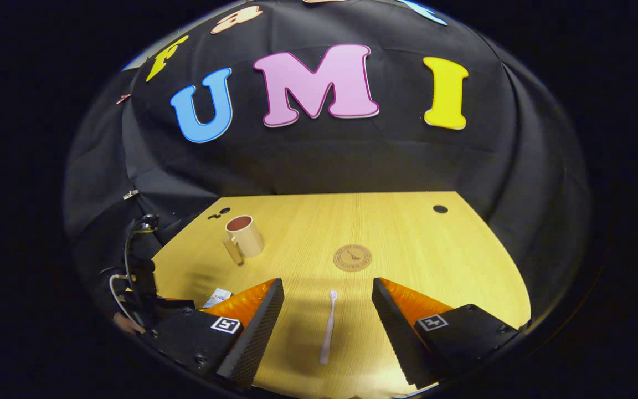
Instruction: Put the toothbrush and toothpaste on the desktop into the cup, then pick up the cup and place it on the coaster on the desktop.
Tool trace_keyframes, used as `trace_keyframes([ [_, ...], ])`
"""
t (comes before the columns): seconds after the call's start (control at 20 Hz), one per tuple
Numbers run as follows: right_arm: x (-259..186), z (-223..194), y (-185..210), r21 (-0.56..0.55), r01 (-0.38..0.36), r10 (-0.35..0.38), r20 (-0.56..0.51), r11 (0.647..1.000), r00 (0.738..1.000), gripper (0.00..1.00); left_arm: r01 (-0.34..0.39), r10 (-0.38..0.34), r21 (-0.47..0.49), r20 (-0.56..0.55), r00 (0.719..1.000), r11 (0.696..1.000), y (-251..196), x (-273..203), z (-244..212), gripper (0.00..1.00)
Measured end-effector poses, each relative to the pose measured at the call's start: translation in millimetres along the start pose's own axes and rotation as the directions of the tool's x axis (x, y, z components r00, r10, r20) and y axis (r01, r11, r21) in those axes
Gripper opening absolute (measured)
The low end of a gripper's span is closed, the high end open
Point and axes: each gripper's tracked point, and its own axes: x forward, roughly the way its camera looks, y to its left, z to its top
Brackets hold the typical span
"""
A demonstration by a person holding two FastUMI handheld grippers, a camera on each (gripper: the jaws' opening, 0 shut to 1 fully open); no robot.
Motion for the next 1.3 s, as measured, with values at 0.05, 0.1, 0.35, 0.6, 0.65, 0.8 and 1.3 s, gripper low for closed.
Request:
trace_keyframes([
  [0.05, -1, -6, 0, 0.019, -0.001, 0.001, -0.013, 1.000, 1.000, 0.99, 0.005, -0.006, -0.021, -0.023, 1.000, 1.000, 0, 8, -4, 0.97],
  [0.1, -2, -10, 0, 0.026, 0.000, 0.001, -0.030, 1.000, 1.000, 0.99, 0.000, -0.002, -0.032, -0.040, 0.999, 0.999, 2, 12, -7, 0.97],
  [0.35, -2, -14, -2, 0.022, 0.022, -0.021, -0.047, 1.000, 0.999, 0.99, -0.002, 0.006, 0.069, -0.065, 0.998, 0.998, 1, 19, -7, 0.90],
  [0.6, 3, -28, 9, 0.010, 0.031, -0.030, -0.099, 0.999, 0.995, 0.99, 0.000, 0.012, 0.186, -0.065, 0.998, 0.983, -7, 22, -13, 0.60],
  [0.65, 4, -31, 11, -0.001, 0.033, -0.033, -0.107, 0.999, 0.994, 0.99, -0.001, 0.014, 0.183, -0.067, 0.998, 0.983, -9, 22, -13, 0.58],
  [0.8, 6, -43, 14, -0.026, 0.038, -0.042, -0.134, 0.999, 0.990, 0.99, 0.021, -0.002, 0.230, -0.085, 0.996, 0.973, -15, 22, -14, 0.40],
  [1.3, 24, -75, 15, -0.065, 0.036, -0.050, -0.233, 0.997, 0.971, 0.99, 0.168, -0.151, 0.187, -0.101, 0.983, 0.968, -8, 4, -24, 0.23],
])
